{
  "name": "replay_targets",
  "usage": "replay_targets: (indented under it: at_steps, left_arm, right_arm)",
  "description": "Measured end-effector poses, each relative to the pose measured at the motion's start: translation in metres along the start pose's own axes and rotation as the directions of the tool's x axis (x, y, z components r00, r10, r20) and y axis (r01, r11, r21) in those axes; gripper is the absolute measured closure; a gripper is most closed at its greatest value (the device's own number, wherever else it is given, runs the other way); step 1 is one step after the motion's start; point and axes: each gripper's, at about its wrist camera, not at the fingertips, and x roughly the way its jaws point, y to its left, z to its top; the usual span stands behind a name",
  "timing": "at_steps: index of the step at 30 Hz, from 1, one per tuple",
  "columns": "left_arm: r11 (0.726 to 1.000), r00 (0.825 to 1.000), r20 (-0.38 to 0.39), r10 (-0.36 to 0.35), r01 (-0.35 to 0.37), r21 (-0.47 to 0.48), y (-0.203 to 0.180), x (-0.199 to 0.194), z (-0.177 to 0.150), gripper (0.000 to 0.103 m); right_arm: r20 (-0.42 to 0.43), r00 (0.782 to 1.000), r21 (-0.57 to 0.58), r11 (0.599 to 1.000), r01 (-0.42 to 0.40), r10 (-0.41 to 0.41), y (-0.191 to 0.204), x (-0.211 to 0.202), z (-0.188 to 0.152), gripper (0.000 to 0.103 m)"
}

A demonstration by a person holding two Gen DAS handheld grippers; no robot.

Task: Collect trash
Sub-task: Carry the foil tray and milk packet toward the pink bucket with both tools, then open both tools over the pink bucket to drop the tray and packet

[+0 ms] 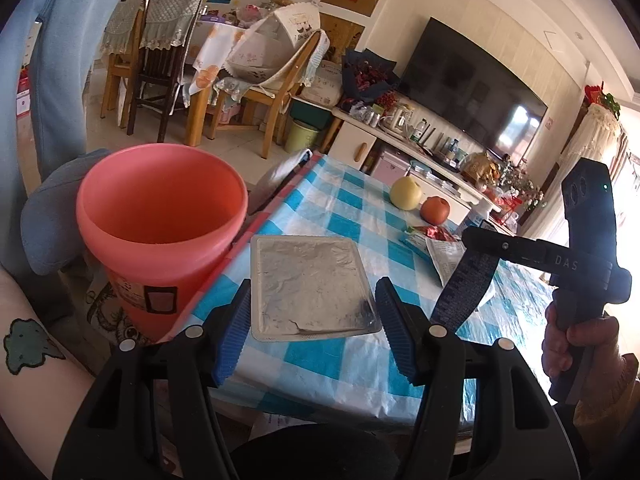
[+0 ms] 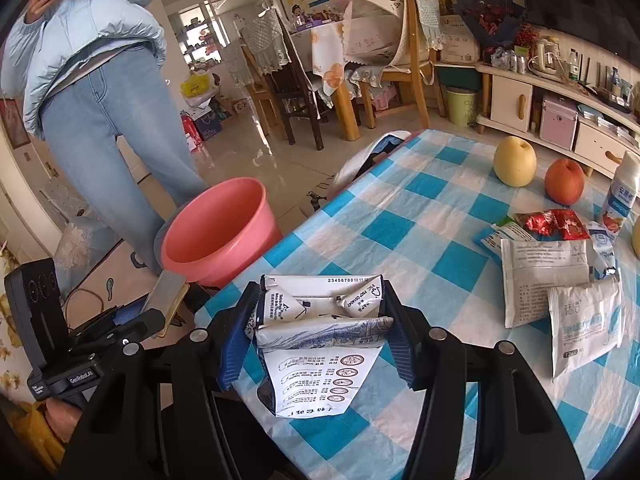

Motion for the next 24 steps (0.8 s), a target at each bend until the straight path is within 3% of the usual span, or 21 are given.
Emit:
replay_targets:
  at_steps: [13,19,24]
  left_arm:
    - [0.993,0.988,0.100,0.120,-0.117,-0.030,0.072,0.005,0.042,0.041]
    - [0.983,0.975,0.129,0.183,-0.177,-0.052,0.098,0.017,0.064,0.041]
    - [0.974,0.967,0.116,0.227,-0.224,-0.039,0.111,0.034,0.073,0.041]
  right_arm:
    - [0.077,0.997,-0.052,0.998,-0.019,0.023,0.056,0.037,0.059,0.043]
    - [0.164,0.983,-0.077,0.995,-0.067,0.079,0.097,0.065,0.101,0.043]
    - [0.223,0.970,-0.156,0.986,-0.058,0.092,0.133,0.096,0.117,0.043]
